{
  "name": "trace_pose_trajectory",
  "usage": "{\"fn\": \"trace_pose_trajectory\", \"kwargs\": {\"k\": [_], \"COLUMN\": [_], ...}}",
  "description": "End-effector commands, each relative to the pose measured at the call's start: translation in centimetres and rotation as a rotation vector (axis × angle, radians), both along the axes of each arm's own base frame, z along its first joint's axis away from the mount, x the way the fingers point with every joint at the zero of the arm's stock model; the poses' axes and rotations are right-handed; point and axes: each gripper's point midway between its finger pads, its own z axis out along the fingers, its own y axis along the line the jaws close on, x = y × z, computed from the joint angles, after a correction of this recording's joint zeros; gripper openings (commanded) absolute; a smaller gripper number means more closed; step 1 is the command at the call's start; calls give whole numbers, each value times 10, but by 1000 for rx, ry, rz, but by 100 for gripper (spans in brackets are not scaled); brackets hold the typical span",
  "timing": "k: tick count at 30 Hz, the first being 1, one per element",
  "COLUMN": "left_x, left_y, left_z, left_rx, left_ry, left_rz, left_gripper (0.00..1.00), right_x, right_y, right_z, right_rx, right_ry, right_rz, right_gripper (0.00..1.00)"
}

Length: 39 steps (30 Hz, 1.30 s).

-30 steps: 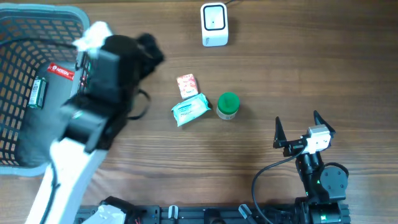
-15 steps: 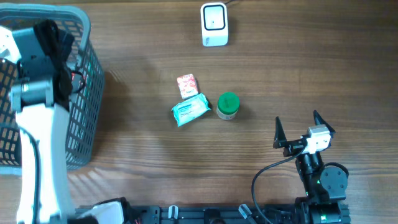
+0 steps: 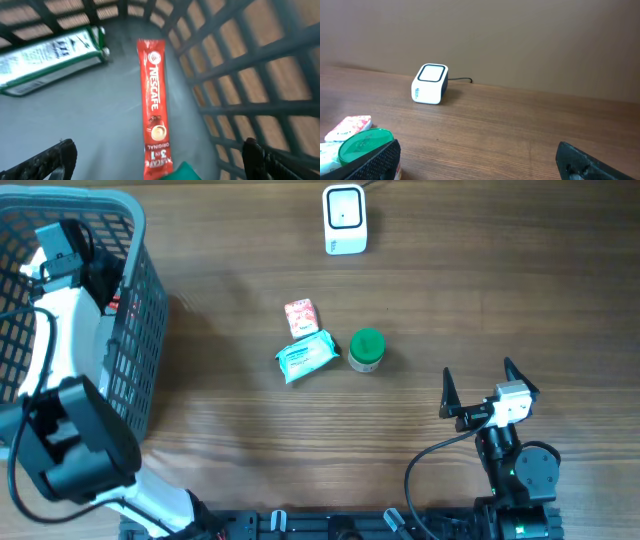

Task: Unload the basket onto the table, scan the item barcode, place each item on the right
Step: 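Reach left gripper into basket and grasp the red Nescafe stick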

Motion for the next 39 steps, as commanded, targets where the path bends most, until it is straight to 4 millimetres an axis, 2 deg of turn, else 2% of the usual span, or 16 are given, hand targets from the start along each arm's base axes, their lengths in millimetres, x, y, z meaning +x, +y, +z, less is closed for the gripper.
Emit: {"fn": "trace_pose_trajectory", "kwargs": {"k": [1,8,13,18,21,22,24,27,28,31,34,39], "left_x": [11,30,32,26,15,10,3,-7,-9,-14,-15,-9], "left_y": [-4,2,2,0,5,8,11,11,10,8,9,11], "left_z": [-19,-31,-59,-88,-94,-95,-96,-99,-100,-101,-84,-4], "left_rx": [-24,107,106,82,102,111,125,119,114,103,121,196], "left_ry": [12,50,98,165,224,247,283,326,337,358,338,186], "left_rz": [-71,-270,-306,-312,-286,-276,-262,-258,-260,-262,-255,-233], "left_gripper": [100,100,100,100,97,93,73,14,4,4,4,4], "right_x": [0,0,0,0,0,0,0,0,0,0,0,0], "right_y": [-1,-1,-1,-1,-1,-1,-1,-1,-1,-1,-1,-1], "right_z": [1,1,1,1,1,1,1,1,1,1,1,1], "right_rx": [-5,-5,-5,-5,-5,-5,-5,-5,-5,-5,-5,-5], "right_ry": [-5,-5,-5,-5,-5,-5,-5,-5,-5,-5,-5,-5], "right_rz": [-6,-6,-6,-6,-6,-6,-6,-6,-6,-6,-6,-6], "right_gripper": [100,100,99,100,100,100,100,100,100,100,100,100]}}
